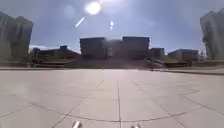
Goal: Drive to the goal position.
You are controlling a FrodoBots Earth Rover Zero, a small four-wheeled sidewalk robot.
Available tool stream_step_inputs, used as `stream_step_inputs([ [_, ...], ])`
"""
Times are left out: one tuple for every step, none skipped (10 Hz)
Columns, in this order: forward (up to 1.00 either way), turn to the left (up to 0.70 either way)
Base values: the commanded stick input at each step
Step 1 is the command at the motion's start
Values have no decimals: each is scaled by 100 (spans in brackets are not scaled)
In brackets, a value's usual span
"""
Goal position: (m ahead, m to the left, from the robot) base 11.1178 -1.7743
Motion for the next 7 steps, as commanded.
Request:
stream_step_inputs([
  [85,0],
  [85,0],
  [85,0],
  [85,0],
  [85,0],
  [85,0],
  [85,0],
])
